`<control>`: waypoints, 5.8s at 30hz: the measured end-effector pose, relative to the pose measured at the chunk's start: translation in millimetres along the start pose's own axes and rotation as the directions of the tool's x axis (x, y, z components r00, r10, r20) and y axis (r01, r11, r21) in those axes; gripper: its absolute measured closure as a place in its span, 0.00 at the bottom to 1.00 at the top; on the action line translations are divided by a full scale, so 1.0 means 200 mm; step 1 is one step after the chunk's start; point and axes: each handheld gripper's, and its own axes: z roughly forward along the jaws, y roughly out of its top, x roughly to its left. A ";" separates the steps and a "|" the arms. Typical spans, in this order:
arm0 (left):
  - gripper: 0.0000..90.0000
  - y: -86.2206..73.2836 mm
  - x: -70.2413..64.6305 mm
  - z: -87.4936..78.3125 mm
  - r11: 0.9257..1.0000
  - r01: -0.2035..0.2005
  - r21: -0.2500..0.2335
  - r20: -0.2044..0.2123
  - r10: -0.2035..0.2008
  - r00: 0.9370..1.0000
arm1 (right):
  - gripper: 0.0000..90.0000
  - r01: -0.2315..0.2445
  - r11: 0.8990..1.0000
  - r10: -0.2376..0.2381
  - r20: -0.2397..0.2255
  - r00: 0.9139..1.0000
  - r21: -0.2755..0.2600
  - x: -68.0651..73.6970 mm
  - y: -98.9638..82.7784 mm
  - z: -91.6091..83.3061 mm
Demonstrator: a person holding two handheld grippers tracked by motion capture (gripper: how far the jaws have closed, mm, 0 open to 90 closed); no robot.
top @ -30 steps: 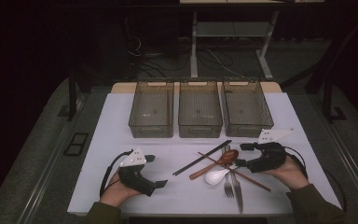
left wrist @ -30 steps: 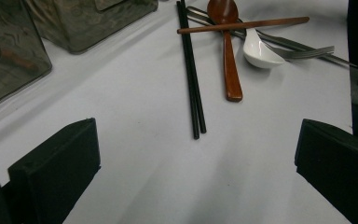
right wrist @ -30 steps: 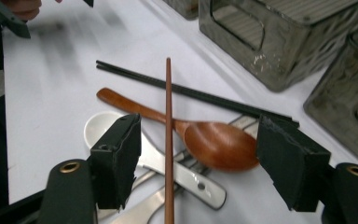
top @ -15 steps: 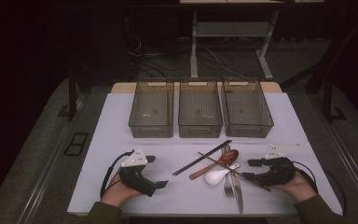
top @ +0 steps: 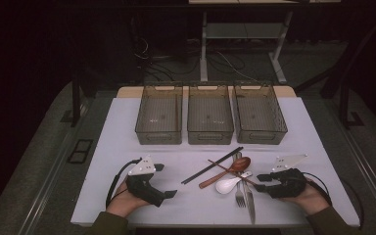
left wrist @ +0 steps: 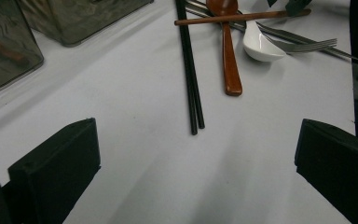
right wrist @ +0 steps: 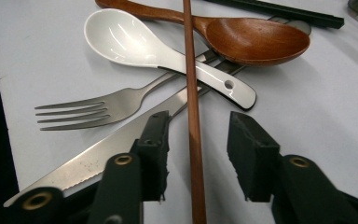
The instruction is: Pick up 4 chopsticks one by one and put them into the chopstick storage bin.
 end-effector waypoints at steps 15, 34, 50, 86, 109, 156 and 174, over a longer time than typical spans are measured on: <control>0.00 0.00 0.00 0.00 1.000 0.000 -0.002 0.007 0.000 1.000 | 0.84 0.062 0.995 -0.062 -0.007 0.998 0.076 0.02 0.01 0.06; 0.00 0.00 0.00 0.00 1.000 0.000 0.001 0.009 0.000 1.000 | 0.93 0.110 0.991 -0.109 -0.013 0.994 0.072 0.00 0.00 0.05; 0.00 0.00 0.00 0.01 1.000 -0.002 0.005 0.010 0.002 1.000 | 0.93 0.091 0.996 -0.091 -0.007 0.996 -0.013 -0.02 0.02 -0.01; 0.00 0.00 0.00 0.01 1.000 0.000 0.007 0.007 0.000 1.000 | 0.93 0.036 0.993 -0.042 -0.046 0.998 -0.113 -0.03 0.21 0.01; 0.00 -0.01 0.00 -0.01 1.000 0.006 -0.012 -0.017 -0.006 1.000 | 0.93 0.029 0.989 -0.037 -0.052 0.998 -0.148 -0.06 0.35 0.08; 0.00 -0.02 -0.01 0.00 1.000 0.010 -0.008 0.010 -0.010 1.000 | 0.93 0.006 0.974 -0.021 -0.067 0.997 -0.228 -0.13 0.73 0.28; 0.00 -0.02 -0.01 0.00 0.999 0.021 -0.031 0.013 -0.021 1.000 | 0.93 -0.015 0.969 -0.002 -0.069 0.998 -0.248 -0.13 1.07 0.42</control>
